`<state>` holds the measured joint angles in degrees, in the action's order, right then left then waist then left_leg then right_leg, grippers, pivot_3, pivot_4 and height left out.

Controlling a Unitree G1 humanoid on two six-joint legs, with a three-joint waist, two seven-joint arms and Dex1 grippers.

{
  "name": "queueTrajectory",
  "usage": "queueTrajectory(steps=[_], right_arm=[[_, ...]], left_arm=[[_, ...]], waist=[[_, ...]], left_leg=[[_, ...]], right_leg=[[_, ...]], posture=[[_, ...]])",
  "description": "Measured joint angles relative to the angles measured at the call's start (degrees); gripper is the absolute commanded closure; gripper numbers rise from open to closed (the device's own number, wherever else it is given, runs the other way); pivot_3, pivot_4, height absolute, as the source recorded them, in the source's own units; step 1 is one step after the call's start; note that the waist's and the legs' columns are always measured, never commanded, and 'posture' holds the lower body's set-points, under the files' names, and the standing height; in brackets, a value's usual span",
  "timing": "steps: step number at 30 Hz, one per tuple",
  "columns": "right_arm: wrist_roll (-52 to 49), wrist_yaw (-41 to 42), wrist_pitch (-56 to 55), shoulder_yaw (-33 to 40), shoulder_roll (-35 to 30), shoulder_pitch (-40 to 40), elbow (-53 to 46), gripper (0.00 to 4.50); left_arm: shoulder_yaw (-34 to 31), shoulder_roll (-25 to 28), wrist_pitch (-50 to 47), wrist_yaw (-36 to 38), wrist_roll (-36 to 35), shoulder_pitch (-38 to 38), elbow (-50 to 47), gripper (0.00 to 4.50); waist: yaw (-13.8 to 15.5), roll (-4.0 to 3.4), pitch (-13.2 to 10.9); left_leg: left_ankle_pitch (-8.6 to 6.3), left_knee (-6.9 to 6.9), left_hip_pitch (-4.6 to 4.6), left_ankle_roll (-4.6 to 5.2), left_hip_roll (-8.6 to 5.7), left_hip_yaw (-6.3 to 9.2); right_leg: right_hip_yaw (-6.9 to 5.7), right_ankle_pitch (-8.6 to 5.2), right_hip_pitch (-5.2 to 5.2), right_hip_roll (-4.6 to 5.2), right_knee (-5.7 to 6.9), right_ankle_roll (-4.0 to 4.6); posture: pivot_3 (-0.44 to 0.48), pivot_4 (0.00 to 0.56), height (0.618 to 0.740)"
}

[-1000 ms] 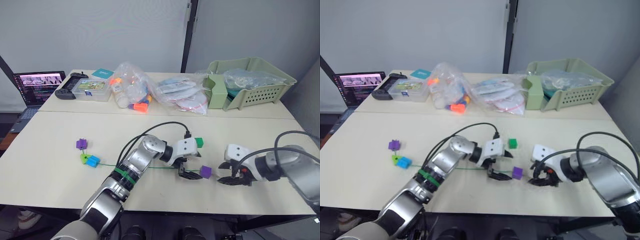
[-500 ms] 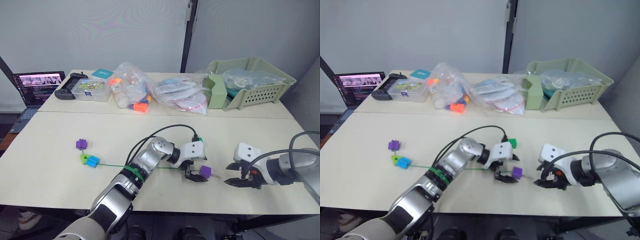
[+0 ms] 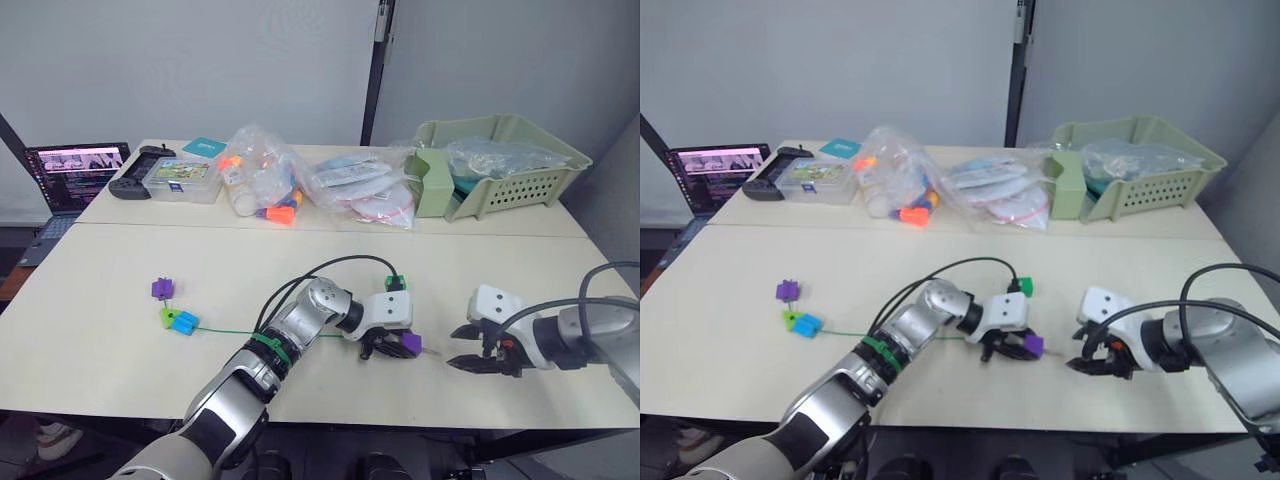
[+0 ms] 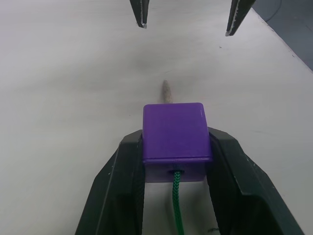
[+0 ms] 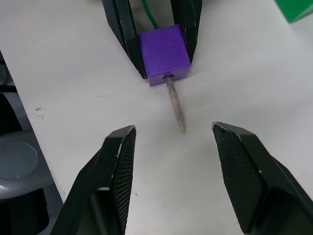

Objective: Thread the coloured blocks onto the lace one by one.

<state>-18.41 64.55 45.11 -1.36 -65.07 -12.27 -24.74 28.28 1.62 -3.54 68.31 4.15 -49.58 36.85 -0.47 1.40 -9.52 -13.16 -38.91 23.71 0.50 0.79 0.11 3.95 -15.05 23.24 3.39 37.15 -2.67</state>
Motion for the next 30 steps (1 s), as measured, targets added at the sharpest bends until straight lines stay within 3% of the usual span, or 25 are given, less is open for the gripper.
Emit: queueTrajectory(steps=[13, 21, 30], right_arm=[[7.7, 0.0, -5.0, -14.5, 5.5, -8.3, 7.4, 1.88], [8.2, 0.5, -4.4, -15.8, 6.5, -9.0, 7.9, 4.41], [8.2, 0.4, -3.8, -15.8, 6.9, -9.8, 8.6, 4.50]], left_arm=[[0.1, 0.2, -0.1, -0.1, 0.3, 0.0, -0.3, 3.29], [0.1, 0.9, -0.4, 0.0, 0.3, 0.0, -0.6, 3.29], [0.0, 5.7, -1.0, 2.4, -0.3, 3.3, -7.5, 3.29]], waist=[[-0.2, -0.01, 0.0], [-0.2, -0.01, 0.0], [-0.3, -0.02, 0.0]], left_leg=[[0.00, 0.00, 0.00, 0.00, -0.01, 0.00], [0.00, 0.00, -0.01, 0.00, 0.00, 0.01], [0.00, 0.00, -0.02, 0.00, 0.02, 0.01]], right_leg=[[0.00, 0.00, 0.00, 0.00, 0.00, 0.00], [-0.01, 0.00, 0.00, 0.00, 0.01, 0.01], [0.00, 0.01, 0.00, 0.00, 0.02, 0.01]], posture=[[0.000, 0.150, 0.737], [0.000, 0.150, 0.737], [0.000, 0.150, 0.737]])
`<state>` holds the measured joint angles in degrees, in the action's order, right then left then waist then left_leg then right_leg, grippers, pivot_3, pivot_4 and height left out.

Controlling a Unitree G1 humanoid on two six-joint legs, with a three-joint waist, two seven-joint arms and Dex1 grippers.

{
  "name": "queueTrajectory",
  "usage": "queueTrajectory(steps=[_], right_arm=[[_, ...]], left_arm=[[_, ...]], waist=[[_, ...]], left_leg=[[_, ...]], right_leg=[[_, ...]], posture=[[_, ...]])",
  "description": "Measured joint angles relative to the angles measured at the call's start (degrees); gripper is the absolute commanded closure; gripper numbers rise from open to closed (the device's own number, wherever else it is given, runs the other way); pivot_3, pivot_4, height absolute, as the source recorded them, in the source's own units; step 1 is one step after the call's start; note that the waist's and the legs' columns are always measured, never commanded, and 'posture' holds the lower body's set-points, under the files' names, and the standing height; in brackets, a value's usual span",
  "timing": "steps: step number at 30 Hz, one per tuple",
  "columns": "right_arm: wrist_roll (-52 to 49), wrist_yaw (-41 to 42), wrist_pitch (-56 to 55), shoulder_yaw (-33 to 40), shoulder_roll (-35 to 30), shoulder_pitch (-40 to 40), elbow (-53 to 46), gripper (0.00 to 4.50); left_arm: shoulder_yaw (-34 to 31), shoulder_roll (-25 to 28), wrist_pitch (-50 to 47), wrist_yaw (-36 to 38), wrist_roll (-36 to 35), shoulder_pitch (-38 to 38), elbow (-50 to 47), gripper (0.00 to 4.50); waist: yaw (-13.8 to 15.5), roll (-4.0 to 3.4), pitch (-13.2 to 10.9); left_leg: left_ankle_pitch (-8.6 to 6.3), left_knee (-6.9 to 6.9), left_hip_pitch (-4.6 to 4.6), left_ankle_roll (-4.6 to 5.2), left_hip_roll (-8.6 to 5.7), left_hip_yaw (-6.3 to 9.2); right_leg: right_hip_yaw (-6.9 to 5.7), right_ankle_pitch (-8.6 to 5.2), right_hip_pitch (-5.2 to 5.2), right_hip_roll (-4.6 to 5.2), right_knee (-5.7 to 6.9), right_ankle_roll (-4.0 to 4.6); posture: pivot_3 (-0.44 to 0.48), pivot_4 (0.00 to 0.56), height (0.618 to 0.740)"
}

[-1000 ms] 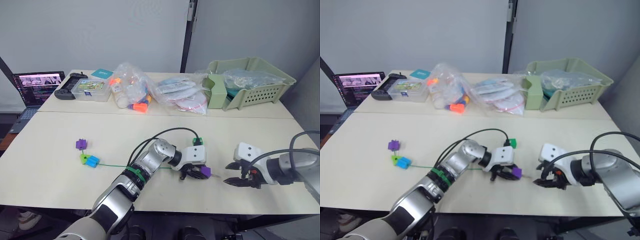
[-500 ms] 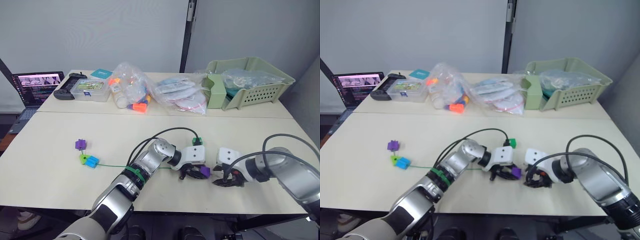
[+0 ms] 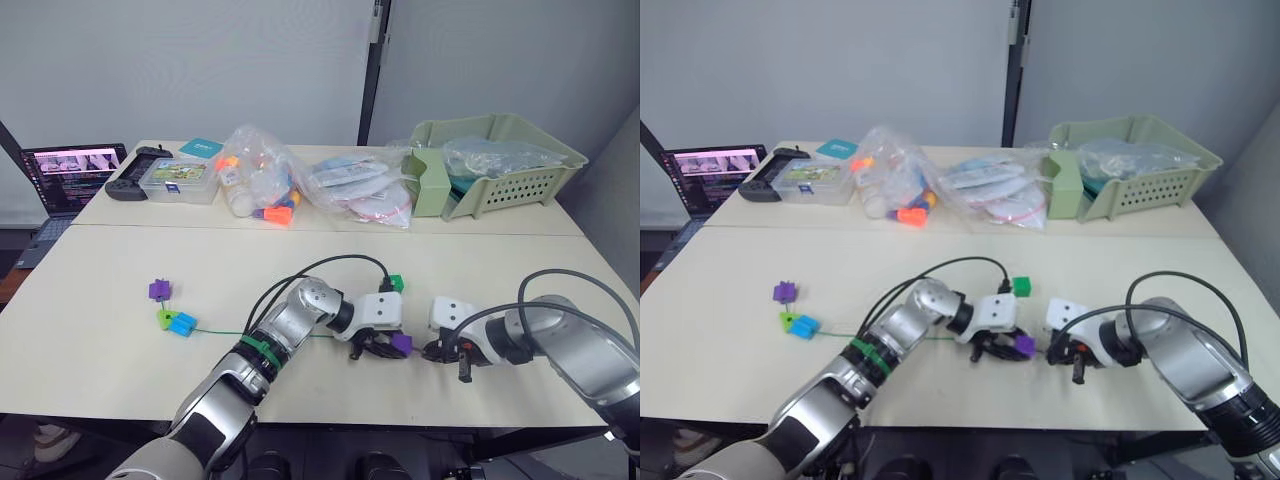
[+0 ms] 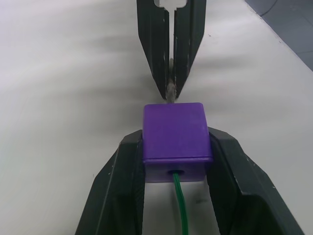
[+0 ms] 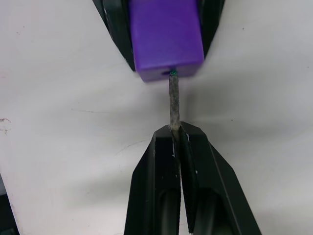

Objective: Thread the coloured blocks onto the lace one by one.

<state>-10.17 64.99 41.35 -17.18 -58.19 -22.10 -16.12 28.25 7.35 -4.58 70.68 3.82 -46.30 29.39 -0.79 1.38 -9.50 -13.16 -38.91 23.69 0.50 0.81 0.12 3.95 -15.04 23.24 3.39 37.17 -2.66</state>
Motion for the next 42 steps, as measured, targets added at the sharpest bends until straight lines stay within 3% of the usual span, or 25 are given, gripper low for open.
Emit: queueTrajectory(steps=[8, 14, 22, 28, 33, 38, 40, 42], right_arm=[[1.0, 1.5, -0.5, -2.5, 2.0, -4.3, 3.7, 4.50], [2.3, 3.0, -1.6, -4.3, 4.1, -7.2, 5.8, 4.50], [3.3, 5.0, -3.1, -5.1, 5.3, -8.4, 7.3, 4.50], [4.0, 5.4, -3.7, -5.1, 5.8, -8.7, 7.9, 4.50], [4.4, 6.0, -3.8, -5.1, 6.1, -8.5, 8.1, 4.50], [4.5, 6.3, -4.4, -5.1, 6.1, -8.5, 8.2, 4.50], [4.5, 6.4, -4.5, -5.1, 6.1, -8.5, 8.2, 4.50], [4.5, 6.6, -4.8, -4.9, 6.1, -8.5, 8.2, 4.50]], left_arm=[[-5.8, 14.6, -0.2, 3.6, -3.4, 3.8, -6.5, 3.29], [-12.6, 21.0, -4.3, 4.4, -9.9, 11.9, -11.8, 3.29], [-19.7, 34.6, -2.9, 5.4, -14.2, 24.8, -21.5, 3.29], [-22.6, 40.1, 2.3, 6.9, -15.1, 27.1, -18.0, 3.29], [-25.6, 49.0, 9.4, 10.1, -15.5, 27.0, -5.9, 3.29], [-26.1, 51.7, 11.5, 12.6, -15.2, 24.2, 3.1, 3.29], [-26.1, 51.7, 10.1, 13.7, -15.2, 23.1, 4.3, 2.27], [-26.0, 51.6, 7.7, 14.3, -15.1, 22.2, 5.0, 1.72]], waist=[[-0.4, -0.02, 0.0], [-0.1, -0.02, 0.0], [-0.7, -0.03, 0.0], [-1.8, -0.04, 0.0], [-3.2, -0.05, 0.0], [-3.1, -0.05, 0.0], [-3.0, -0.04, 0.0], [-3.0, -0.04, 0.0]], left_leg=[[0.00, 0.04, -0.08, 0.00, 0.05, 0.00], [0.00, 0.04, -0.08, 0.00, 0.06, 0.03], [-0.02, 0.24, -0.39, 0.01, 0.21, 0.10], [-0.02, 0.33, -0.56, 0.01, 0.33, -0.04], [-0.01, 0.75, -0.92, 0.00, 0.65, -0.23], [-0.02, 0.76, -0.86, 0.00, 0.79, -0.54], [-0.02, 0.76, -0.79, 0.00, 0.82, -0.58], [-0.01, 0.73, -0.60, -0.01, 0.83, -0.59]], right_leg=[[0.00, 0.01, 0.01, -0.01, 0.04, 0.01], [-0.01, 0.01, 0.02, 0.01, 0.04, 0.02], [0.00, 0.05, -0.02, 0.01, 0.06, 0.13], [-0.01, 0.07, -0.04, -0.07, 0.10, 0.25], [0.01, 0.02, 0.01, -0.28, 0.18, 0.59], [-0.01, -0.08, 0.21, -0.41, 0.47, 0.72], [0.00, -0.08, 0.29, -0.47, 0.49, 0.72], [0.01, -0.08, 0.48, -0.50, 0.52, 0.72]], posture=[[0.000, 0.150, 0.737], [0.000, 0.150, 0.737], [0.000, 0.150, 0.737], [0.000, 0.150, 0.737], [0.000, 0.150, 0.737], [0.000, 0.150, 0.737], [0.000, 0.150, 0.737], [0.000, 0.150, 0.737]])
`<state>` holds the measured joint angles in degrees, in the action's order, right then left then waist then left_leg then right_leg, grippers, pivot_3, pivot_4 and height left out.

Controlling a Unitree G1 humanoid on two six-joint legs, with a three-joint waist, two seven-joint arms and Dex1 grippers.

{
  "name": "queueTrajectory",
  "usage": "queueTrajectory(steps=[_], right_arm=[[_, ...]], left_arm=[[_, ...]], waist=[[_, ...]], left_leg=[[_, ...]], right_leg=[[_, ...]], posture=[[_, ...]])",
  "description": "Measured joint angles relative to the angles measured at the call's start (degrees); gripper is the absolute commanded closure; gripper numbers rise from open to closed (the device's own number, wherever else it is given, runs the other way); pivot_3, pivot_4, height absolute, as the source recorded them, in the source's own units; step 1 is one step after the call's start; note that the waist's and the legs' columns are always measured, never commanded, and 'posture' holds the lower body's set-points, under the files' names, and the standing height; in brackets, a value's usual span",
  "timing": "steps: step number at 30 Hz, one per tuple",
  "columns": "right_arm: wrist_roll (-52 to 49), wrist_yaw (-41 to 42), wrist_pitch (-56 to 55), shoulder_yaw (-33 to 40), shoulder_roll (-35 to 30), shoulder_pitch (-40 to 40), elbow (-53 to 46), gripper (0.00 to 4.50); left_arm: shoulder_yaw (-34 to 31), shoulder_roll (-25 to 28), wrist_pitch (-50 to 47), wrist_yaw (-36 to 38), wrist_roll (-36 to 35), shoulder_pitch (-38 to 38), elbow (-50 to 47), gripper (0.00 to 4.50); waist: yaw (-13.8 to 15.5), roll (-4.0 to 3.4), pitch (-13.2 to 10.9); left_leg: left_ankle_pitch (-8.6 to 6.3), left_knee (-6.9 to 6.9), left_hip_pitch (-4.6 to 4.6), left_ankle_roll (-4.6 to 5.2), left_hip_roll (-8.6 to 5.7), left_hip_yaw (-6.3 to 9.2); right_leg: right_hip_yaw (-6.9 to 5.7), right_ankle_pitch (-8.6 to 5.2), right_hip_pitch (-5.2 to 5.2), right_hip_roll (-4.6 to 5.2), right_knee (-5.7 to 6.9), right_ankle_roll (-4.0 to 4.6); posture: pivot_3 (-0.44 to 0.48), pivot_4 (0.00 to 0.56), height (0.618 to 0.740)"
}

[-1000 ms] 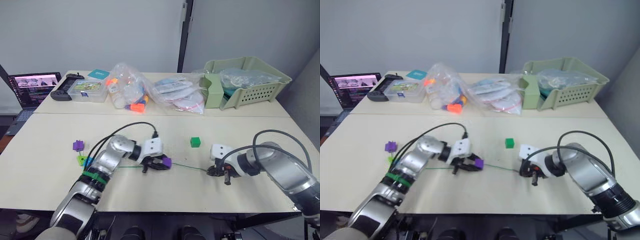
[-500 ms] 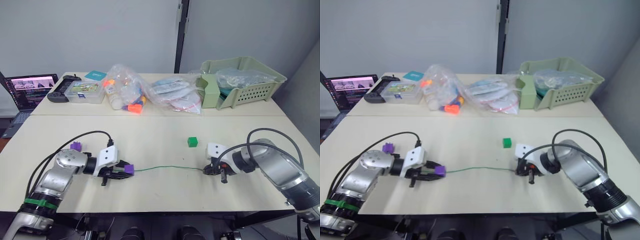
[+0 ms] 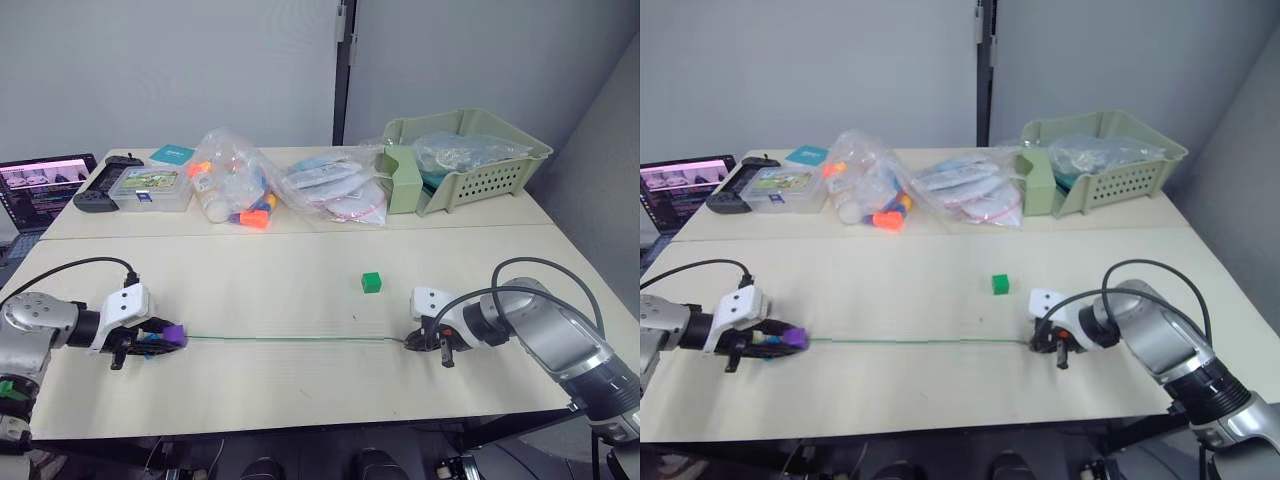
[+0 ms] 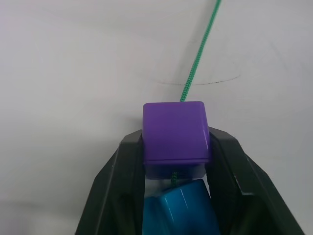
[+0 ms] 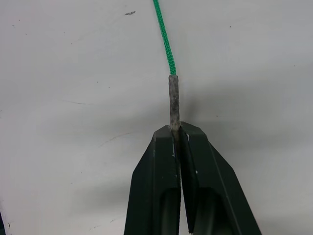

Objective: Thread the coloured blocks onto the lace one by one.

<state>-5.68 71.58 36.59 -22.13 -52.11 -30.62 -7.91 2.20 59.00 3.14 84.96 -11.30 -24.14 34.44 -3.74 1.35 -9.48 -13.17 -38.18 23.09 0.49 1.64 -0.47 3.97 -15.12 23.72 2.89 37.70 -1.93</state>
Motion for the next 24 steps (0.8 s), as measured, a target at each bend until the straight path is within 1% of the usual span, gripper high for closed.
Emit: queueTrajectory(steps=[2, 4, 5, 9, 12, 16, 19, 23, 24], right_arm=[[0.1, 0.6, -0.8, 0.2, 0.0, -0.1, 0.1, 4.50], [0.2, 0.9, -1.6, 0.2, 0.2, -0.3, 0.4, 4.50], [0.3, 1.0, -1.9, 0.1, 0.6, -0.5, 0.7, 4.50], [1.0, 2.0, -3.1, -0.9, 1.5, -2.0, 1.5, 4.50], [1.1, 2.9, -3.3, -1.9, 2.9, -4.3, 1.8, 4.50], [1.1, 3.7, -3.0, -2.7, 4.5, -6.5, 1.0, 4.50], [1.1, 4.2, -2.2, -3.3, 5.4, -7.2, -0.1, 4.50], [1.1, 4.2, -1.3, -4.7, 7.1, -7.6, -1.3, 4.50], [1.1, 4.2, -1.2, -4.7, 7.2, -7.6, -1.6, 4.50]], left_arm=[[-0.1, -0.5, -2.4, 0.5, -0.3, -0.6, -0.3, 1.07], [-0.2, -1.1, -4.6, 1.0, -1.0, -1.1, -2.4, 0.35], [-0.3, -1.4, -5.5, 1.2, -1.6, -1.8, -3.4, 0.06], [-1.4, -3.1, -10.0, 0.9, -4.3, -3.9, -10.3, 0.03], [-1.1, -7.9, -13.2, -1.3, -5.8, -5.2, -17.9, 0.03], [2.2, -14.3, -17.5, -4.5, -6.8, -6.4, -26.5, 0.03], [4.7, -17.8, -18.5, -7.2, -6.3, -7.0, -29.6, 0.03], [10.7, -26.1, -17.6, -11.7, -2.7, -7.5, -30.0, 0.03], [11.4, -27.3, -17.1, -12.3, -2.3, -7.4, -29.8, 0.03]], waist=[[0.2, 0.04, 0.0], [0.5, 0.09, 0.0], [0.7, 0.10, 0.0], [1.3, 0.11, 0.0], [2.0, 0.11, 0.0], [2.6, 0.13, 0.0], [2.8, 0.13, 0.0], [2.9, 0.13, 0.0], [2.9, 0.13, 0.0]], left_leg=[[0.00, -0.18, 0.42, -0.01, -0.01, -0.02], [0.00, -0.23, 0.51, -0.01, -0.01, 0.01], [0.00, -0.25, 0.54, -0.01, 0.00, 0.03], [0.00, -0.42, 0.66, -0.01, 0.00, 0.03], [0.00, -0.60, 0.72, -0.01, 0.00, 0.08], [0.00, -0.66, 0.76, -0.01, -0.06, 0.10], [0.00, -0.66, 0.75, -0.01, -0.04, 0.12], [0.00, -0.72, 0.78, -0.01, -0.08, 0.15], [0.00, -0.72, 0.78, -0.01, -0.08, 0.16]], right_leg=[[0.02, 0.01, 0.48, 0.01, 0.31, 0.01], [0.01, 0.01, 0.54, 0.00, 0.35, 0.01], [0.01, 0.01, 0.56, -0.01, 0.35, 0.02], [0.01, 0.01, 0.57, 0.00, 0.34, 0.01], [0.00, 0.02, 0.53, 0.01, 0.34, 0.00], [0.01, 0.03, 0.53, -0.01, 0.35, -0.02], [0.01, 0.04, 0.52, -0.04, 0.35, -0.02], [0.02, 0.04, 0.49, -0.04, 0.35, -0.01], [0.02, 0.04, 0.50, -0.04, 0.36, -0.01]], posture=[[0.000, 0.150, 0.737], [0.000, 0.150, 0.737], [0.000, 0.150, 0.737], [0.000, 0.150, 0.737], [0.000, 0.150, 0.737], [0.000, 0.150, 0.737], [0.000, 0.150, 0.737], [0.000, 0.150, 0.737], [0.000, 0.150, 0.737]])
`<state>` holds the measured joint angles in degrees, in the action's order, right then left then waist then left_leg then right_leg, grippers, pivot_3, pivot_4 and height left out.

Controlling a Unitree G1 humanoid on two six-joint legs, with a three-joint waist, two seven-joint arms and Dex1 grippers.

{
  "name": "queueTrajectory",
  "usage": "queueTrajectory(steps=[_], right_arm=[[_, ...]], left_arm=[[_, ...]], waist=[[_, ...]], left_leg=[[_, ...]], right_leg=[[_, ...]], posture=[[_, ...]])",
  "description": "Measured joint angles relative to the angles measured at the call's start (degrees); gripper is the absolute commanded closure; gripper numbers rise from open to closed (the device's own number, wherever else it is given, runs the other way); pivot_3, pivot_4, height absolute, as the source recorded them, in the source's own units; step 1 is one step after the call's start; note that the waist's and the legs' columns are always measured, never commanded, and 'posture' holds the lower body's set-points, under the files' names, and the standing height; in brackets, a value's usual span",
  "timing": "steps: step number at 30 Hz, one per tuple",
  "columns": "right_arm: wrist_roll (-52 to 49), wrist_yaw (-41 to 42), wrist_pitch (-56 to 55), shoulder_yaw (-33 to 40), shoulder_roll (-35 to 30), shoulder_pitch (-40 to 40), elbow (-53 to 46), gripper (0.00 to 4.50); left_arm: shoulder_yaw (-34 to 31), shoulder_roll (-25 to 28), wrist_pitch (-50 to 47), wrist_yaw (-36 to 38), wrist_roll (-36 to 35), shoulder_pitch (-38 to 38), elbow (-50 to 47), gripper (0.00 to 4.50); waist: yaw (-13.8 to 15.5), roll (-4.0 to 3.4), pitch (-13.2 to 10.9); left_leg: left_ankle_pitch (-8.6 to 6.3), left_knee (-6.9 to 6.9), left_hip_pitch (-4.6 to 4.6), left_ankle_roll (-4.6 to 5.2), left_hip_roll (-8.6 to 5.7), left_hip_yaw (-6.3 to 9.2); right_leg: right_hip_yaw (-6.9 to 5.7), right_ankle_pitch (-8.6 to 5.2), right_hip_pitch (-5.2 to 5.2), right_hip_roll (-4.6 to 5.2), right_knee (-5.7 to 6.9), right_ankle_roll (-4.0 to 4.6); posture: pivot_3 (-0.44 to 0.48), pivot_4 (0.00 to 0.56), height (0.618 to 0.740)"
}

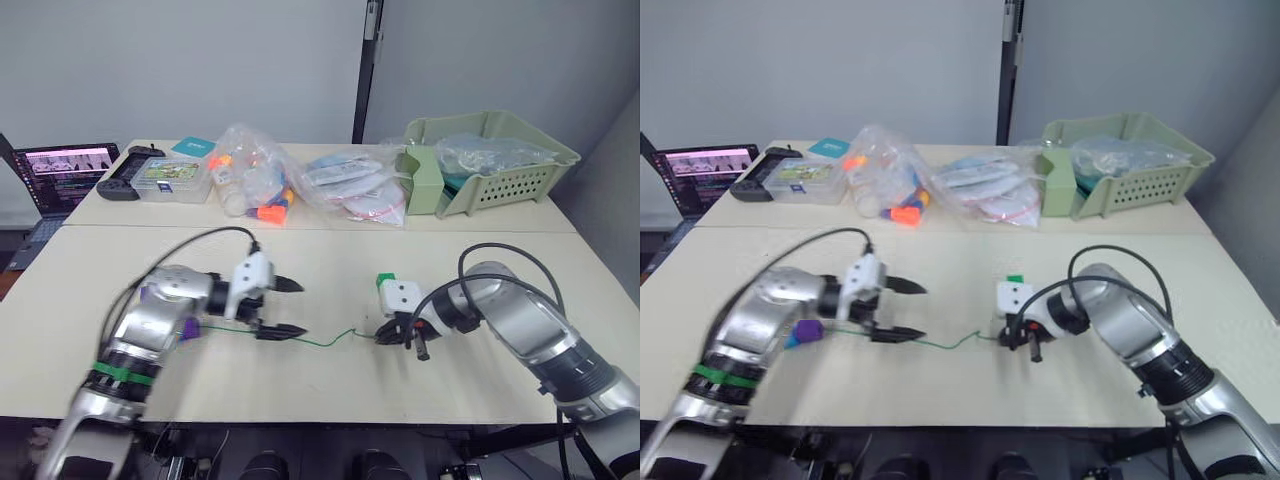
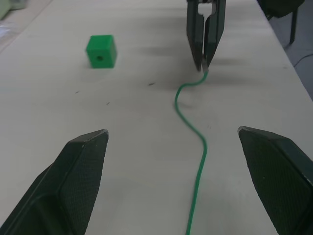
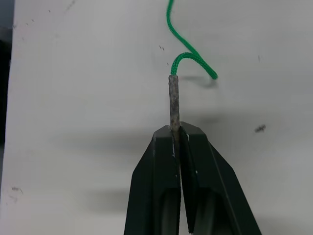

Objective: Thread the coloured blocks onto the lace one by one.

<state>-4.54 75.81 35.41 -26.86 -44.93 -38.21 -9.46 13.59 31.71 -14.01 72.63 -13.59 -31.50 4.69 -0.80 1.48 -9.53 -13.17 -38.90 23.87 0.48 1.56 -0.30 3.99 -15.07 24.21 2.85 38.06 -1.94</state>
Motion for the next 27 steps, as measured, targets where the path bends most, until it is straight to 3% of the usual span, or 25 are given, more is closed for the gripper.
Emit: queueTrajectory(steps=[3, 9, 23, 24, 27], right_arm=[[0.0, -0.1, 0.7, 0.0, 0.0, 0.0, -0.4, 4.50], [0.0, -0.9, 2.7, 0.0, 0.0, 0.0, -2.1, 4.50], [-0.1, -1.3, 4.0, 0.0, -0.1, 0.0, -3.5, 4.50], [-0.1, -1.3, 4.0, 0.0, -0.1, 0.0, -3.5, 4.50], [-0.1, -1.3, 4.0, 0.0, -0.1, 0.0, -3.5, 4.50]], left_arm=[[0.8, -4.8, 1.7, -2.6, 0.4, 0.0, 1.6, 0.03], [5.9, -10.6, 3.5, -3.9, 2.2, 0.1, 3.0, 1.85], [7.3, -11.3, 4.1, -4.4, 4.5, 0.1, 5.2, 1.85], [7.4, -11.5, 4.1, -4.4, 4.5, 0.1, 5.3, 2.35], [7.7, -12.2, 4.1, -4.5, 4.5, 0.1, 5.3, 3.29]], waist=[[0.0, 0.00, 0.0], [0.0, 0.00, 0.0], [0.0, 0.00, 0.0], [0.0, 0.00, 0.0], [0.0, 0.00, 0.0]], left_leg=[[0.00, -0.01, -0.01, 0.00, 0.00, 0.03], [0.00, 0.00, -0.01, 0.00, -0.04, 0.06], [0.00, -0.02, -0.02, 0.00, 0.03, 0.10], [0.00, -0.02, -0.02, 0.00, 0.03, 0.11], [0.00, -0.02, -0.02, 0.00, 0.03, 0.11]], right_leg=[[-0.01, 0.00, -0.02, 0.00, 0.00, 0.00], [0.00, 0.00, -0.03, 0.00, 0.00, 0.00], [0.02, 0.00, -0.06, -0.12, -0.02, 0.01], [0.02, 0.00, -0.06, -0.12, -0.02, 0.00], [0.02, 0.00, -0.06, -0.12, -0.02, 0.01]], posture=[[0.000, 0.150, 0.737], [0.000, 0.150, 0.737], [0.000, 0.150, 0.737], [0.000, 0.150, 0.737], [0.000, 0.150, 0.737]])
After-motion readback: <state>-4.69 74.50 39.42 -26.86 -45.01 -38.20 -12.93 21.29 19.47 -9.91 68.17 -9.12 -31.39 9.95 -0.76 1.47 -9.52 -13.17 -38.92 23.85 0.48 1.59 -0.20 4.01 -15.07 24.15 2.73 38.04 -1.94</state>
